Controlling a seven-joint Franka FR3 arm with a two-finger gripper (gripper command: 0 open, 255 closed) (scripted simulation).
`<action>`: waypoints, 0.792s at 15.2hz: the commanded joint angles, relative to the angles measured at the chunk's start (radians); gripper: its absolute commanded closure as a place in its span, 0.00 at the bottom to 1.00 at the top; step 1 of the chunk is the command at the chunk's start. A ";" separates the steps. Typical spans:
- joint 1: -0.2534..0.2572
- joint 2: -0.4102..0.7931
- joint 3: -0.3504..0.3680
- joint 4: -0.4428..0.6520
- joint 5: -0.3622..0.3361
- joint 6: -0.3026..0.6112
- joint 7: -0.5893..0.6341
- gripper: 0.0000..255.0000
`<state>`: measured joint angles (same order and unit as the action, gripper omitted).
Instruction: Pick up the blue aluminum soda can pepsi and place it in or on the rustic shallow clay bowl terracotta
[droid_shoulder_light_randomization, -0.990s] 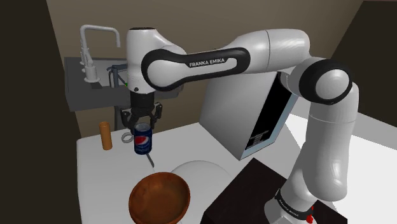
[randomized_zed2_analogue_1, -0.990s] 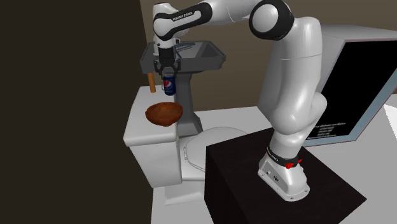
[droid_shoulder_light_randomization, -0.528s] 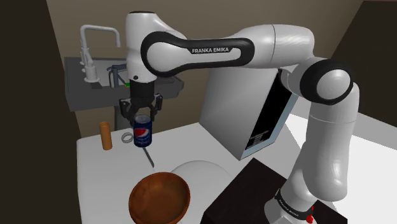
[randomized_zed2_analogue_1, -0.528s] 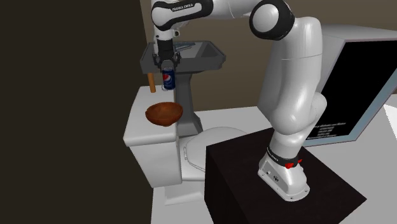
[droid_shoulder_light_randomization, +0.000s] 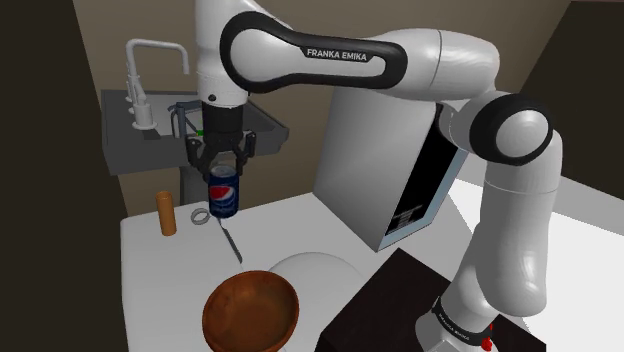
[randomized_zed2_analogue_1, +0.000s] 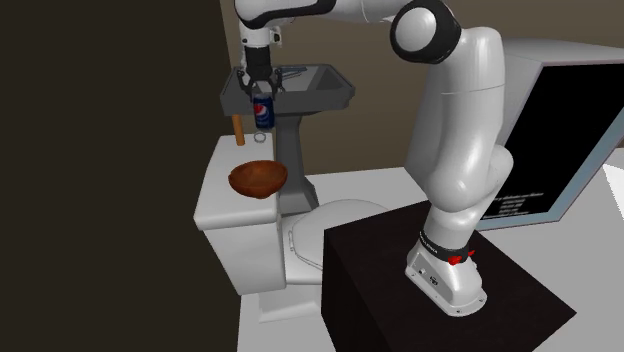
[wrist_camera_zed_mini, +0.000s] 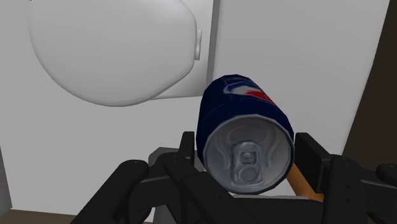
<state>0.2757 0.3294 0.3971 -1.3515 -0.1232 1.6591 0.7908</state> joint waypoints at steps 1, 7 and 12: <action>0.001 -0.001 0.001 0.026 0.000 -0.027 -0.002 1.00; 0.015 0.022 0.002 0.133 -0.008 -0.112 0.000 1.00; 0.031 -0.119 0.034 -0.031 0.039 -0.082 0.066 1.00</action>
<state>0.3031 0.2393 0.4240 -1.3486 -0.0948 1.5700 0.8419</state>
